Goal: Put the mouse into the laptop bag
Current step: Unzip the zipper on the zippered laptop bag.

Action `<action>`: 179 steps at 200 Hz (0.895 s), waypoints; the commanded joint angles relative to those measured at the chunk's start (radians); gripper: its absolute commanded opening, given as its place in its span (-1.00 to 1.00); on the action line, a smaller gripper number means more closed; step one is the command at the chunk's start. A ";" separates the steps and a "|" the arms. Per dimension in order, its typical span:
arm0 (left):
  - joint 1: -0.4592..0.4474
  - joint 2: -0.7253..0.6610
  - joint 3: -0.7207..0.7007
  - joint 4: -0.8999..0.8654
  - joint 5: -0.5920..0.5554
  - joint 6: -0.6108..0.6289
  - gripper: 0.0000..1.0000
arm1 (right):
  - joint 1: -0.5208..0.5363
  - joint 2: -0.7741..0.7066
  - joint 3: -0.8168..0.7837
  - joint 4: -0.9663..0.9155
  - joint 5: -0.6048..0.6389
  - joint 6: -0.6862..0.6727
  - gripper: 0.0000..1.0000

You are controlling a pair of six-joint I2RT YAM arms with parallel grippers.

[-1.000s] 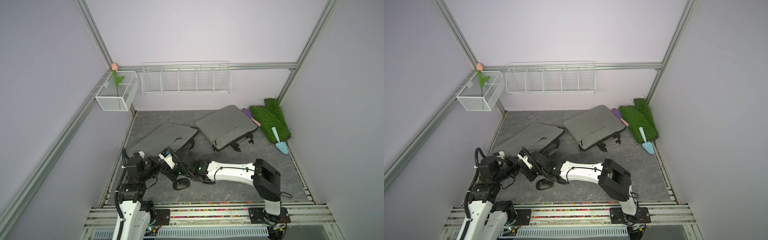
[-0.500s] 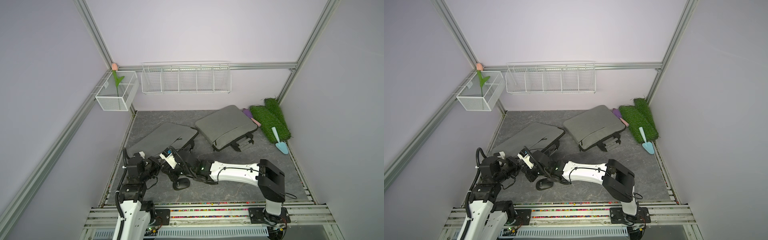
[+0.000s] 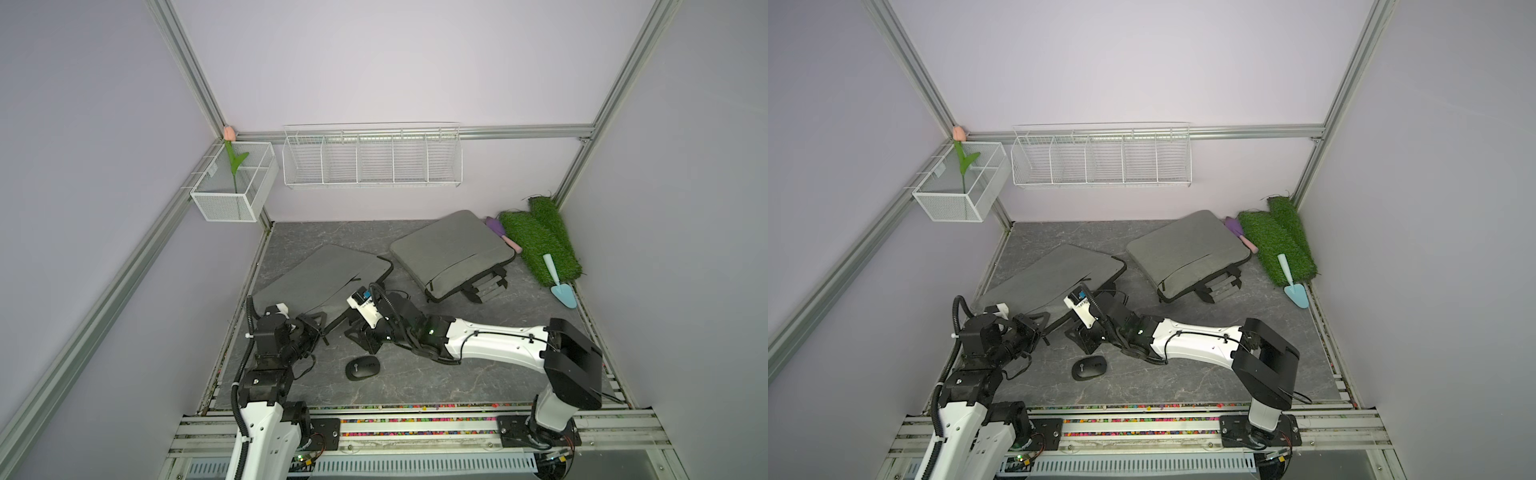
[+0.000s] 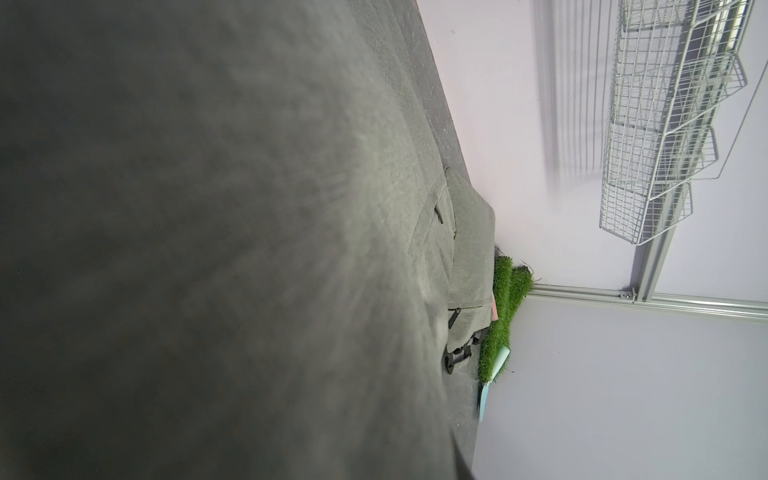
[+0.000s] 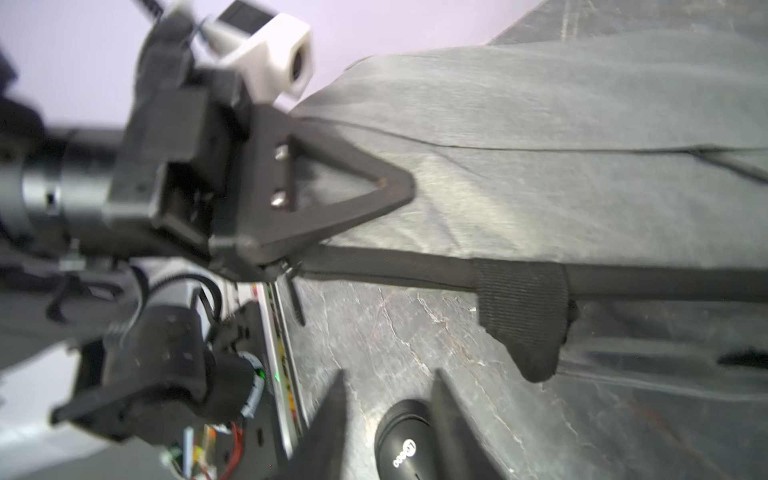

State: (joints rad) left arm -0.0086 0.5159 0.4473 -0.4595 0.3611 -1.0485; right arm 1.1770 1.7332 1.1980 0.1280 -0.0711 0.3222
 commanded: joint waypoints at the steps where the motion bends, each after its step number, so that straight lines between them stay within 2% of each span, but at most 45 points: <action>1: 0.005 -0.023 0.095 -0.105 -0.111 0.045 -1.00 | 0.072 -0.012 0.065 -0.078 0.076 -0.108 0.22; 23: 0.006 -0.044 0.152 -0.205 -0.157 0.047 -1.00 | 0.100 0.005 0.097 -0.101 0.169 -0.091 0.35; 50: 0.004 -0.039 0.224 -0.305 -0.196 0.050 -1.00 | 0.140 0.070 0.186 -0.158 0.249 -0.104 0.34; 67: 0.004 0.011 0.294 -0.397 -0.239 0.070 -1.00 | 0.168 0.115 0.244 -0.178 0.282 -0.122 0.26; 91: 0.004 0.093 0.378 -0.508 -0.255 0.064 -1.00 | 0.209 0.152 0.297 -0.177 0.390 -0.169 0.24; 109: 0.004 0.110 0.407 -0.522 -0.237 0.051 -1.00 | 0.231 0.177 0.334 -0.172 0.463 -0.204 0.22; 146: 0.005 0.082 0.421 -0.500 -0.251 0.038 -1.00 | 0.273 0.180 0.339 -0.119 0.528 -0.267 0.21; 179: 0.004 0.091 0.421 -0.486 -0.218 0.034 -1.00 | 0.295 0.184 0.339 -0.075 0.585 -0.302 0.16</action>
State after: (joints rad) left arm -0.0071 0.6186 0.8219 -0.9703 0.1558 -1.0126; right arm 1.4574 1.9175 1.5208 -0.0143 0.4313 0.0788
